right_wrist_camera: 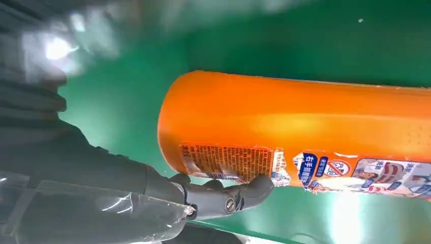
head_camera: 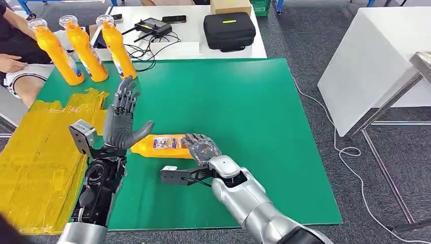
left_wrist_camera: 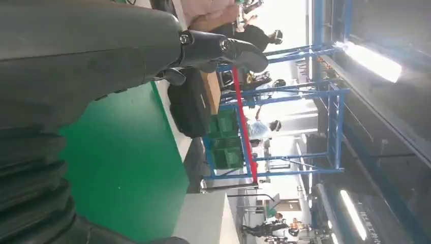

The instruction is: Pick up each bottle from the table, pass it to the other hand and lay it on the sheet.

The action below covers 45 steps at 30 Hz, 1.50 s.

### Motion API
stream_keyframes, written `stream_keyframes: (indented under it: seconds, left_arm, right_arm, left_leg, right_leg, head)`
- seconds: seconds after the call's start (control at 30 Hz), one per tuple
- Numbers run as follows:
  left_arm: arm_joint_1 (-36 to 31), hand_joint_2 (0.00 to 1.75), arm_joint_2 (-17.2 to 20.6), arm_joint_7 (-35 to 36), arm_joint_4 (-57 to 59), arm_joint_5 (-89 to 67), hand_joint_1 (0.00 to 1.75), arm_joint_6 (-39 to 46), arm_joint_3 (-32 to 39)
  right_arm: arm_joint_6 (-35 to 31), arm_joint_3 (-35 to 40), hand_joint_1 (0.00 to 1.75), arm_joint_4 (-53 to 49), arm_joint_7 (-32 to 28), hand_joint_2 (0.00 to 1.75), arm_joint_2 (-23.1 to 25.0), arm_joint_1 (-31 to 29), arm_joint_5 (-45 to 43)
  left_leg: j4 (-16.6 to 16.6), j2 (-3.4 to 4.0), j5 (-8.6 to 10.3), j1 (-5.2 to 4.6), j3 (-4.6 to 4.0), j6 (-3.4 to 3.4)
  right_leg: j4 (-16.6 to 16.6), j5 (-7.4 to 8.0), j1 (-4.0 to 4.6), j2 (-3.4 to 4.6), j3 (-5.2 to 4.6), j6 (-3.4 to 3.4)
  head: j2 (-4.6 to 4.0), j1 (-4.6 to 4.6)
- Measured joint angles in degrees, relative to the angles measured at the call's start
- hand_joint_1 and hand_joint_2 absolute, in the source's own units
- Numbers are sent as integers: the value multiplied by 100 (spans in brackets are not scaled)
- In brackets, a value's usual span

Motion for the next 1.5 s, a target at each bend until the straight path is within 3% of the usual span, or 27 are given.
stream_keyframes:
  seconds: [0.8, 0.97, 1.13, 1.27, 1.5]
  left_arm:
    - [-157, 175, 0, -55, 365, 146, 0, 37, 2]
    - [-153, 175, 13, 0, 365, 199, 0, 37, 31]
    - [-102, 175, 35, 44, 356, 205, 0, 50, 111]
    - [50, 175, 50, 70, 234, 203, 0, 74, 181]
    - [207, 175, 72, 90, 72, 203, 0, 131, 291]
  right_arm:
    - [267, 271, 0, -103, -1018, 175, 240, 165, 2]
    - [243, 426, 0, -173, -988, 175, 238, 252, -7]
    - [-263, 601, 0, -295, -523, 175, 238, 340, 19]
    - [-1114, 680, 0, -518, -112, 175, 238, 353, 37]
    - [-2155, 678, 0, -1054, -92, 175, 238, 350, -122]
  left_leg:
    - [0, 2, 0, 1, 5, 0]
    - [0, 1, 0, 2, 4, 0]
    - [0, 1, 0, 3, 1, 0]
    - [-1, 1, 0, 3, 1, 0]
    - [-1, 0, 0, 3, 0, 0]
  right_leg:
    - [0, 0, 1, 3, 7, 0]
    - [0, 0, 1, 2, 7, 0]
    - [1, 0, 2, 1, 6, 0]
    - [1, 0, 2, 1, 6, 0]
    - [1, 0, 1, 0, 6, 0]
  head:
    - [0, 0]
    - [0, 0]
    - [0, 0]
    - [0, 0]
    - [0, 0]
